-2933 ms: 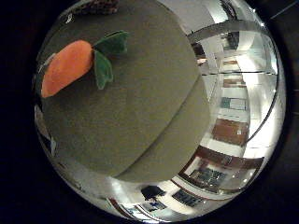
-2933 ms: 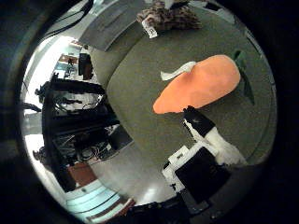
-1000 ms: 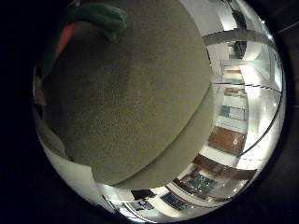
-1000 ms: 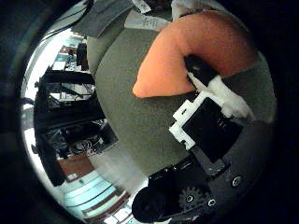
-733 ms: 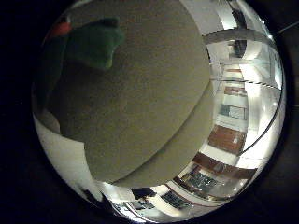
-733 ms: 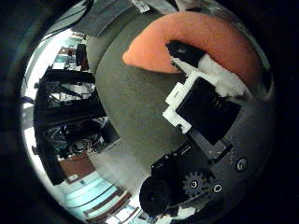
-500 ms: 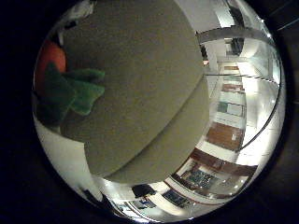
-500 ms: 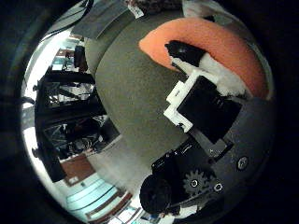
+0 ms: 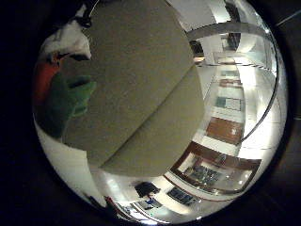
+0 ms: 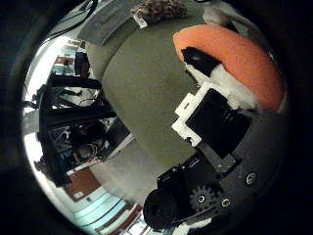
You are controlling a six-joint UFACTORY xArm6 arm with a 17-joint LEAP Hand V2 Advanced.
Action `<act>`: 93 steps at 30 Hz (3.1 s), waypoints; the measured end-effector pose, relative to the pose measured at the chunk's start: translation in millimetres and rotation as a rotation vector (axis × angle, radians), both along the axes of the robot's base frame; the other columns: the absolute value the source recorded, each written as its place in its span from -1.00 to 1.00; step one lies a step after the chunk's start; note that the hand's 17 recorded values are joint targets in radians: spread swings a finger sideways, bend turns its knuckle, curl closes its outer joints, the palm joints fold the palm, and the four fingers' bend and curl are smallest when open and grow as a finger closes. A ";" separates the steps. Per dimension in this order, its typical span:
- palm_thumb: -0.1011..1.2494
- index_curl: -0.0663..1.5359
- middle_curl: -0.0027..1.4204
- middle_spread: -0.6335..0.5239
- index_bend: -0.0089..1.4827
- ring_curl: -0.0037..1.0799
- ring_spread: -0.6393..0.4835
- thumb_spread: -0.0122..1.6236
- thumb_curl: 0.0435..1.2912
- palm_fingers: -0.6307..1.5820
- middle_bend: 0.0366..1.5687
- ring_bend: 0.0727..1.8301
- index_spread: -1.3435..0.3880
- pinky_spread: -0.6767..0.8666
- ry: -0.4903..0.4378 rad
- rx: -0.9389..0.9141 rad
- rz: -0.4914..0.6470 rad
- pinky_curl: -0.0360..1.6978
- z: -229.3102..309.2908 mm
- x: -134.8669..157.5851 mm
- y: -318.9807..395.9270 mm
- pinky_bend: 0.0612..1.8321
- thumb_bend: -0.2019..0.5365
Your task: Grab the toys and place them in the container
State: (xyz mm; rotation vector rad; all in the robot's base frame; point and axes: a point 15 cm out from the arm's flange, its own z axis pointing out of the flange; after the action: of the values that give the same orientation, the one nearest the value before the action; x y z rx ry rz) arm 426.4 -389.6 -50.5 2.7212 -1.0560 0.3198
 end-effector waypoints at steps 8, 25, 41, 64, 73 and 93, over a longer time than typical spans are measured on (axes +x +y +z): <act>0.64 0.22 0.45 -0.31 0.49 0.71 -0.39 0.27 0.02 0.52 0.46 0.36 0.25 -0.34 0.032 -0.026 -0.035 -0.18 61.4 -23.5 6.0 0.66 -0.50; 0.60 0.21 0.49 -0.31 0.49 0.83 -0.42 0.16 0.14 0.54 0.44 0.31 0.25 -0.36 -0.002 0.107 -0.060 -0.09 189.4 40.6 159.9 0.61 -0.50; 0.60 0.21 0.49 -0.31 0.48 0.85 -0.40 0.08 0.21 0.55 0.44 0.31 0.25 -0.37 0.004 0.187 0.025 -0.03 261.6 52.4 303.4 0.56 -0.50; 0.59 0.20 0.44 -0.28 0.48 0.83 -0.37 0.02 0.26 0.56 0.49 0.33 0.26 -0.37 0.030 0.199 0.088 0.02 310.2 25.9 425.3 0.53 -0.50; 0.59 0.20 0.43 -0.28 0.48 0.81 -0.36 0.01 0.28 0.56 0.49 0.35 0.26 -0.38 0.021 0.204 0.103 0.03 325.7 26.3 456.5 0.53 -0.50; 0.59 0.20 0.43 -0.28 0.50 0.79 -0.35 -0.02 0.29 0.56 0.51 0.37 0.26 -0.38 0.069 0.252 0.149 0.04 303.6 17.0 532.2 0.53 -0.50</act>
State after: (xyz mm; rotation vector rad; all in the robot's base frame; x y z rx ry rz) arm 443.4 142.6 253.1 3.0188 -0.9339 0.1198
